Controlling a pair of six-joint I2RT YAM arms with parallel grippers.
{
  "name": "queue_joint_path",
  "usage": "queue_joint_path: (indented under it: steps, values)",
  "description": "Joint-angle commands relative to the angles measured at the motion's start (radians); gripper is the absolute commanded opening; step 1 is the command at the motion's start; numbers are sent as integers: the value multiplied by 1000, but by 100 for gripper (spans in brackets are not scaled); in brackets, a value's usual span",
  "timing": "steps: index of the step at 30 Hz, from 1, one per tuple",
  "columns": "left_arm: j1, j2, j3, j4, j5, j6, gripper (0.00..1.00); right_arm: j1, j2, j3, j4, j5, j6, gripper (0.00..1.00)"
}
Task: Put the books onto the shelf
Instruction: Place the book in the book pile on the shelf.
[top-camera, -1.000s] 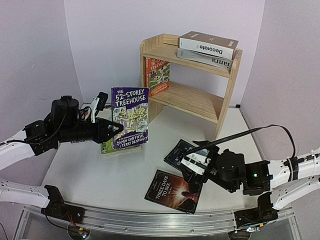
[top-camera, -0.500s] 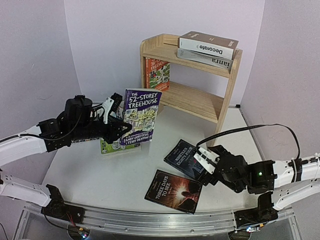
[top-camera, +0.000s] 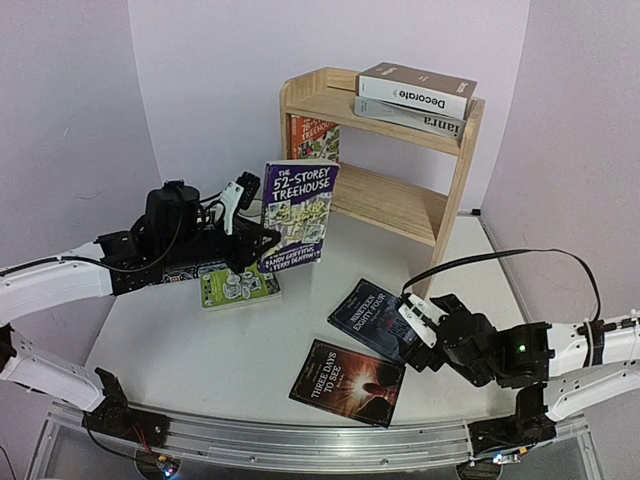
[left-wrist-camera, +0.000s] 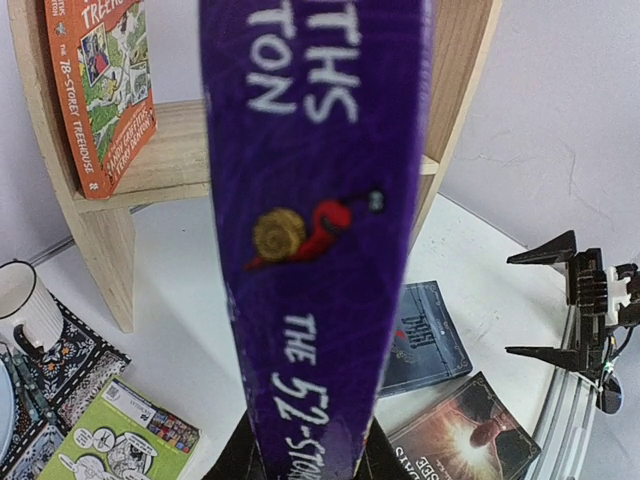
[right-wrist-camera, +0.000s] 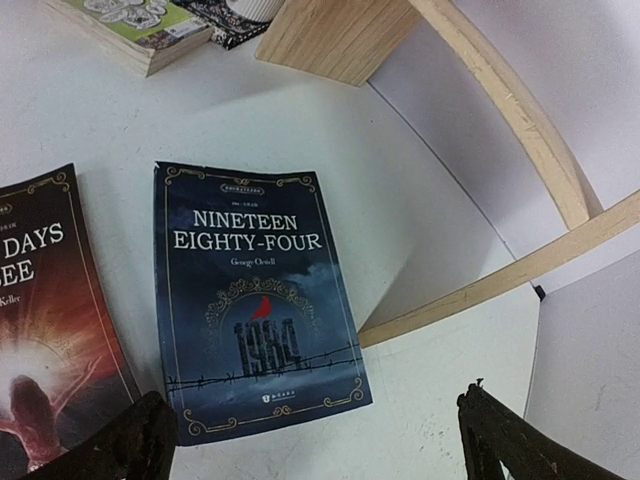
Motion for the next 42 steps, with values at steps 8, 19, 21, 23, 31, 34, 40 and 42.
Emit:
queue_joint_path:
  steps: [8, 19, 21, 23, 31, 34, 40, 42]
  values:
    - [1, 88, 81, 307, -35, 25, 0, -3, 72, -97, 244, -32, 52, 98]
    - [3, 235, 147, 442, -186, 38, 0, -4, 60, -231, 411, -37, 38, 98]
    - [6, 269, 181, 447, -199, 48, 0, -4, 55, -237, 417, -36, 37, 98]
    - [10, 299, 214, 448, -204, 50, 0, -4, 54, -240, 419, -41, 38, 98]
    - [24, 371, 295, 448, -218, 41, 0, -4, 79, -234, 422, -58, 31, 98]
    - [26, 388, 315, 448, -216, 47, 0, -4, 80, -233, 424, -61, 28, 98]
    - [31, 400, 335, 450, -232, 68, 0, -4, 79, -234, 426, -60, 27, 98]
    - [33, 407, 341, 449, -238, 79, 0, -4, 79, -234, 427, -60, 27, 98]
